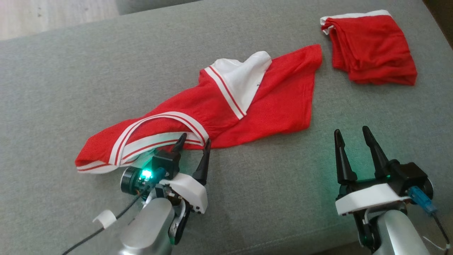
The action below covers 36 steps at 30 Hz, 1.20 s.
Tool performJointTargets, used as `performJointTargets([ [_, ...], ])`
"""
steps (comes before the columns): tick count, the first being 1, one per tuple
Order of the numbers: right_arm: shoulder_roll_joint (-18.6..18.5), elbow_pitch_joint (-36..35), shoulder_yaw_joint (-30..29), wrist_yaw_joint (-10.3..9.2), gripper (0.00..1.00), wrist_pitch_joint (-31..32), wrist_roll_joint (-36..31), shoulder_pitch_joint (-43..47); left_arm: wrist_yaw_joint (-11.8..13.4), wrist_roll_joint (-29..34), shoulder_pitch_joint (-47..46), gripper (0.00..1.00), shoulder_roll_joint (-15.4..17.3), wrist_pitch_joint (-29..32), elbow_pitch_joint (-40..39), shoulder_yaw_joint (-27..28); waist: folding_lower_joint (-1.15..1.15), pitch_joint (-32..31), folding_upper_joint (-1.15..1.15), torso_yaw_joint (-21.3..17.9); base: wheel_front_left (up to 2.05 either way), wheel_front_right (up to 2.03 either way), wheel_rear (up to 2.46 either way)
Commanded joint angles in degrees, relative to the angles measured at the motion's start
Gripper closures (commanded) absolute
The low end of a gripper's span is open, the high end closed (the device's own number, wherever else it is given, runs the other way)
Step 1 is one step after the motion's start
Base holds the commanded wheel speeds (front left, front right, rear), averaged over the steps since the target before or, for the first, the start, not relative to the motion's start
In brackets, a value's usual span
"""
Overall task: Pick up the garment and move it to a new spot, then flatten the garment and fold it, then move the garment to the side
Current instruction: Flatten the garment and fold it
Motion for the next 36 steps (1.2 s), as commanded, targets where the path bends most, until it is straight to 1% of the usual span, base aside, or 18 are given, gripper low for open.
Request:
performJointTargets([
  [1, -0.2, -1.9, 1.2, 0.37, 0.0, -0.6, 0.2, -1.6, -0.4, -0.4, -2.1, 0.0, -0.1, -0.1, -0.8, 1.1, -0.01, 0.5, 0.0, -0.5, 0.0, 0.0, 0.0],
  [4, -0.2, -1.9, 1.3, 0.37, 0.0, -0.6, 0.4, -1.9, -1.2, -1.9, -3.2, 0.0, -0.1, 0.0, 0.9, 0.2, -0.01, 0.8, 0.0, -1.2, 0.0, 0.0, 0.0],
  [8, -0.2, -2.0, 1.3, 0.37, 0.0, -0.6, 0.7, -2.1, -2.1, -4.2, -4.4, 0.0, -0.1, -0.9, 0.4, -2.3, -0.01, 1.0, 0.0, -1.7, 0.0, 0.0, 0.0],
  [9, -0.2, -2.0, 1.3, 0.37, 0.0, -0.6, 0.8, -2.1, -2.1, -4.7, -4.6, 0.21, -0.1, -1.1, 0.1, -3.1, -0.01, 1.0, 0.0, -1.7, 0.0, 0.0, 0.0],
  [10, -0.2, -2.0, 1.3, 0.37, 0.0, -0.6, 0.8, -2.0, -2.0, -5.1, -4.8, 0.52, -0.1, -1.3, -0.1, -3.8, -0.01, 1.0, 0.0, -1.8, 0.0, 0.0, 0.0],
  [11, -0.2, -2.0, 1.3, 0.37, 0.0, -0.6, 0.8, -2.0, -1.9, -5.4, -5.1, 0.6, -0.1, -1.6, -0.3, -4.5, -0.01, 1.0, 0.0, -1.9, 0.0, 0.0, 0.0],
  [13, -0.2, -2.0, 1.4, 0.37, 0.0, -0.6, 0.9, -2.0, -1.4, -6.0, -5.6, 0.85, -0.1, -2.0, -0.2, -5.5, -0.01, 0.9, 0.0, -2.0, 0.0, 0.0, 0.0],
  [14, -0.2, -2.0, 1.4, 0.37, 0.0, -0.6, 0.9, -2.1, -1.2, -6.1, -6.0, 1.0, -0.1, -2.4, -0.2, -5.9, -0.01, 0.9, 0.0, -2.1, 0.0, 0.0, 0.0],
  [19, -0.2, -2.0, 1.0, 0.37, 0.0, -0.6, 1.0, -2.2, -0.3, -6.8, -8.4, 1.0, -0.1, -4.4, -1.0, -6.3, -0.01, 0.9, 0.0, -1.9, 0.0, 0.0, 0.0],
  [24, -0.2, -2.2, 0.1, 0.37, 0.0, -0.6, 1.0, -1.9, 0.2, -6.4, -12.2, 1.0, 0.5, -5.6, -4.3, -3.6, -0.01, 0.7, 0.0, -1.0, 0.0, 0.0, 0.0],
  [26, -0.2, -2.3, -0.1, 0.37, 0.0, -0.6, 1.0, -1.9, 0.2, -6.4, -14.5, 1.0, 1.9, -5.7, -6.0, -1.6, -0.01, 0.6, 0.0, -0.7, 0.0, 0.0, 0.0],
  [27, -0.2, -2.3, -0.1, 0.37, 0.0, -0.6, 1.0, -2.0, 0.7, -6.1, -17.1, 1.0, 3.7, -5.8, -7.6, 0.4, -0.01, 0.5, 0.0, -0.6, 0.0, 0.0, 0.0],
  [29, -0.2, -2.3, 0.1, 0.37, 0.0, -0.6, 1.1, -2.1, 0.9, -6.4, -19.6, 1.0, 5.9, -5.7, -8.4, 2.4, -0.01, 0.6, 0.0, -0.6, 0.0, 0.0, 0.0],
  [35, -0.2, -2.4, 1.1, 0.37, 0.0, -0.6, 1.7, -2.8, 0.5, -9.0, -25.8, 1.0, 12.6, -2.2, -7.5, 7.9, -0.01, 1.6, 0.0, -1.7, 0.0, 0.0, 0.0],
  [36, -0.2, -2.4, 1.1, 0.37, 0.0, -0.6, 1.7, -2.8, 0.5, -9.0, -25.8, 1.0, 12.6, -2.2, -7.5, 7.9, -0.01, 1.6, 0.0, -1.7, 0.0, 0.0, 0.0],
])
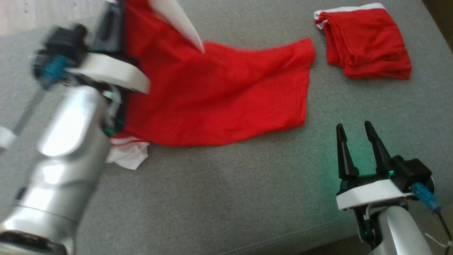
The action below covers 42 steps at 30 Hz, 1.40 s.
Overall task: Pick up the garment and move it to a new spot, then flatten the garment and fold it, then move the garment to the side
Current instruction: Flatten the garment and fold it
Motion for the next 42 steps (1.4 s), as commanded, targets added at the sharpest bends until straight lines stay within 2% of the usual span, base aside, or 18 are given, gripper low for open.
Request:
performJointTargets([
  [1, -0.3, -2.0, 1.3, 0.37, 0.0, -0.6, 0.3, -2.0, -0.1, -0.8, -3.0, 1.0, 2.6, 0.4, -0.9, 2.8, 0.0, 0.5, 0.0, -0.5, 0.0, 0.0, 0.0],
  [9, -0.3, -2.4, 1.3, 0.37, 0.0, -0.6, 0.6, -2.9, 0.0, -5.0, -6.7, 1.0, 9.5, 2.4, 5.2, 9.5, 0.0, 2.7, 0.0, -2.4, 0.0, 0.0, 0.0],
  [19, -0.3, -3.0, 2.2, 0.37, 0.0, -0.6, 0.8, -4.1, -0.6, -4.7, -9.9, 1.0, 13.5, 1.7, 13.8, 10.4, 0.0, 4.8, 0.0, -3.5, 0.0, 0.0, 0.0],
  [20, -0.3, -3.0, 2.3, 0.37, 0.0, -0.6, 0.9, -4.2, -0.7, -4.8, -10.1, 0.9, 13.6, 1.2, 14.5, 10.6, 0.0, 4.9, 0.0, -3.6, 0.0, 0.0, 0.0],
  [21, -0.3, -3.0, 2.4, 0.37, 0.0, -0.6, 0.9, -4.3, -1.1, -5.0, -10.1, 0.53, 13.6, 1.0, 15.3, 10.7, 0.0, 4.9, 0.0, -3.6, 0.0, 0.0, 0.0],
  [22, -0.3, -2.9, 2.4, 0.37, 0.0, -0.6, 0.9, -4.3, -1.6, -5.2, -10.1, 0.0, 13.6, 1.0, 16.1, 10.6, 0.0, 4.9, 0.0, -3.6, 0.0, 0.0, 0.0],
  [35, -0.3, -1.9, 2.1, 0.37, 0.0, -0.6, -0.3, -2.3, -8.6, -5.2, -7.7, 0.0, 10.1, 1.4, 18.6, 5.8, 0.0, -1.2, 0.0, 0.2, 0.0, 0.0, 0.0],
  [42, -0.3, -0.9, 1.8, 0.37, 0.0, -0.6, -1.3, -0.4, -10.1, -6.4, -3.6, 0.0, 9.5, 10.4, 18.2, 2.0, 0.0, -6.0, 0.0, 3.4, 0.0, 0.0, 0.0],
])
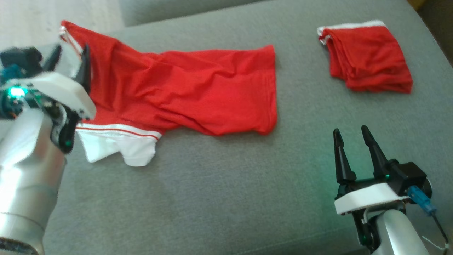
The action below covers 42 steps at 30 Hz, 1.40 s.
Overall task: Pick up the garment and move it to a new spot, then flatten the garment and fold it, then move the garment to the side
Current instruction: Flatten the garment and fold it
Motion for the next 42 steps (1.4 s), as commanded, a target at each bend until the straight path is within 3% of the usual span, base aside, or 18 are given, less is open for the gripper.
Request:
performJointTargets([
  [1, -0.2, -1.4, 1.2, 0.37, 0.0, -0.6, -0.4, -0.5, -0.1, -0.3, -1.2, 0.0, 3.0, 1.8, -1.7, 0.9, 0.01, -2.5, 0.0, 2.2, 0.0, 0.0, 0.0],
  [7, -0.2, -1.3, 1.0, 0.37, 0.0, -0.6, -0.6, 0.1, -0.1, -0.9, 0.6, 0.0, 3.8, 2.9, -3.6, 0.7, 0.01, -3.9, 0.0, 3.8, 0.0, 0.0, 0.0],
  [13, -0.2, -1.0, 0.2, 0.37, 0.0, -0.6, -1.0, 1.2, 0.9, -0.8, 4.2, 0.0, 3.5, -1.2, -9.3, 0.7, 0.01, -5.7, 0.0, 5.6, 0.0, 0.0, 0.0],
  [25, -0.2, -1.4, -0.5, 0.37, 0.0, -0.4, -1.6, 2.7, 8.1, -2.9, 24.7, 0.0, -1.8, -10.4, -27.1, 1.0, 0.01, -7.5, 0.0, 8.2, 0.0, 0.0, 0.0],
  [33, -0.2, -1.1, 0.4, 0.37, 0.0, -0.4, -1.4, 2.3, 13.4, -2.6, 37.4, 0.0, -2.8, -12.7, -35.6, 2.8, 0.01, -7.4, 0.0, 8.5, 0.0, 0.0, 0.0],
  [42, -0.2, 1.3, 1.8, 0.37, 0.0, 0.8, -3.9, 0.7, 15.5, -1.8, 43.4, 0.0, -4.4, -13.2, -39.9, 3.5, 0.01, -7.0, 0.0, 10.0, 0.0, 0.0, 0.0],
])
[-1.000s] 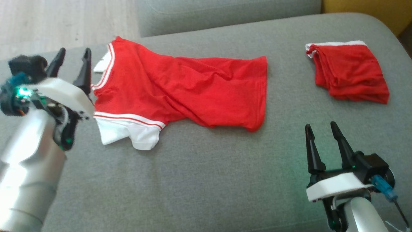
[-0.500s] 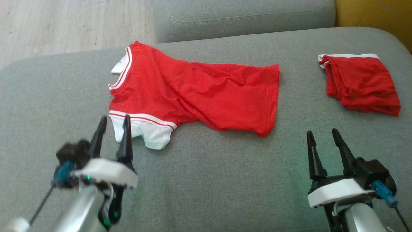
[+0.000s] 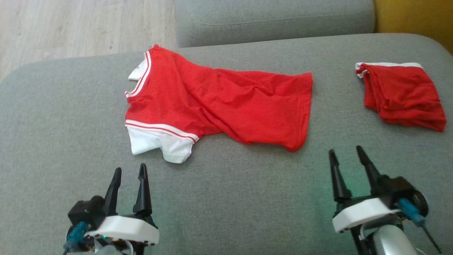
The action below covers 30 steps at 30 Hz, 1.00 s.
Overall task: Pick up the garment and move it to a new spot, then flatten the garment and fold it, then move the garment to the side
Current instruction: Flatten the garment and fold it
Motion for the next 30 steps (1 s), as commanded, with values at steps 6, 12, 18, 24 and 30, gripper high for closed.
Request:
performJointTargets([
  [6, -0.2, 3.7, 3.7, 0.37, 0.0, 2.8, -6.2, -7.5, 0.2, 1.7, -3.5, 0.0, -0.2, -0.7, -2.6, 2.1, 0.0, 2.3, 0.0, 2.9, 0.0, 0.0, 0.0],
  [12, -0.2, 12.4, 3.8, 0.37, 0.0, 4.5, -13.0, -13.6, -0.3, 2.5, -4.6, 0.0, -1.2, -0.7, -2.9, 1.8, 0.0, 4.6, 0.0, 6.9, 0.0, 0.0, 0.0],
  [18, -0.4, 21.0, 1.2, 0.37, 0.0, 5.3, -19.4, -18.0, -0.8, 3.2, -4.9, 0.0, -2.1, -0.7, -2.8, 2.3, 0.0, 6.0, 0.0, 9.4, 0.0, 0.0, 0.0],
  [24, -0.4, 25.0, -2.2, 0.37, 1.0, 3.2, -21.8, -21.1, -1.1, 3.8, -4.6, 0.0, -2.8, -0.8, -2.6, 3.2, 0.0, 6.2, 0.0, 10.1, 0.0, 0.0, 0.0],
  [30, -1.3, 25.4, -3.7, 0.37, 1.0, 1.6, -20.6, -24.5, -1.8, 4.5, -4.1, 0.0, -3.6, -0.8, -2.3, 3.6, 0.0, 6.2, 0.0, 10.3, 0.0, 0.0, 0.0],
])
